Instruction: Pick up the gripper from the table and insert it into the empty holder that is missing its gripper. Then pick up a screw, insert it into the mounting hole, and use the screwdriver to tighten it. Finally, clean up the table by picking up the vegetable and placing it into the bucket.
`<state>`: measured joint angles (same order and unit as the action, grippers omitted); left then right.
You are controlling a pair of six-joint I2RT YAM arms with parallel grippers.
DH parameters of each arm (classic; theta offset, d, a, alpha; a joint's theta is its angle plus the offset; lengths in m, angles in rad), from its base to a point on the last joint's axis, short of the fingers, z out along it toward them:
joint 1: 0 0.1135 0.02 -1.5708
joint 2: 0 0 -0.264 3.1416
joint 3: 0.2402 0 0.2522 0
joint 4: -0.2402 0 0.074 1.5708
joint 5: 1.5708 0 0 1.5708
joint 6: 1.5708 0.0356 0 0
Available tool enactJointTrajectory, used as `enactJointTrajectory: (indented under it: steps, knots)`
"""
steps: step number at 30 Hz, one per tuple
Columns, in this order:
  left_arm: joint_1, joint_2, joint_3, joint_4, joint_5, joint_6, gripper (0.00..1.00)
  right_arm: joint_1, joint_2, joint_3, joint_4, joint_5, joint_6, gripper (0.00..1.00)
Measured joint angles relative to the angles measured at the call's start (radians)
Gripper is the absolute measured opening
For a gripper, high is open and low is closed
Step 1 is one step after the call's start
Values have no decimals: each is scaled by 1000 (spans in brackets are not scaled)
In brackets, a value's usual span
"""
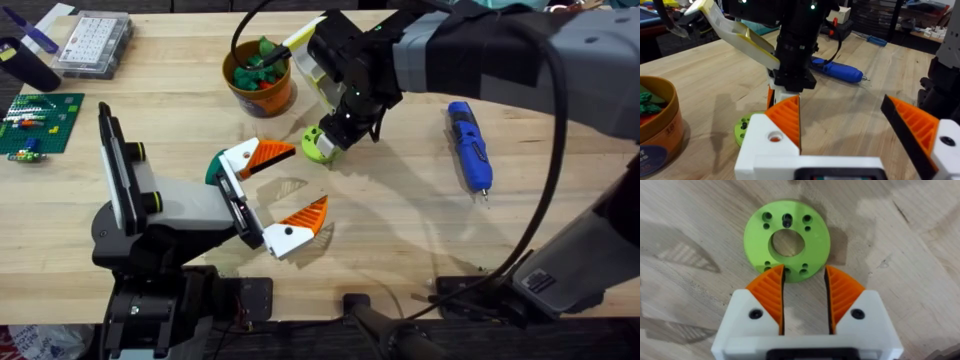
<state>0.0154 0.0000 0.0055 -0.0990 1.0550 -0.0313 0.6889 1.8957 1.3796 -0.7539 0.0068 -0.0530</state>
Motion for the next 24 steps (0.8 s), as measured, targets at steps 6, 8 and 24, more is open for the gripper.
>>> enactJointTrajectory:
  steps: [6, 8, 24]
  knots:
    - [0, 0, 0, 1, 0, -2, 990, 0, 0, 0, -5, -1, 0, 407]
    - [0, 0, 0, 1, 0, -2, 990, 0, -1, 0, -15, -1, 0, 407]
    - [0, 0, 0, 1, 0, -2, 990, 0, -310, -20, -118, -3, 3, 407]
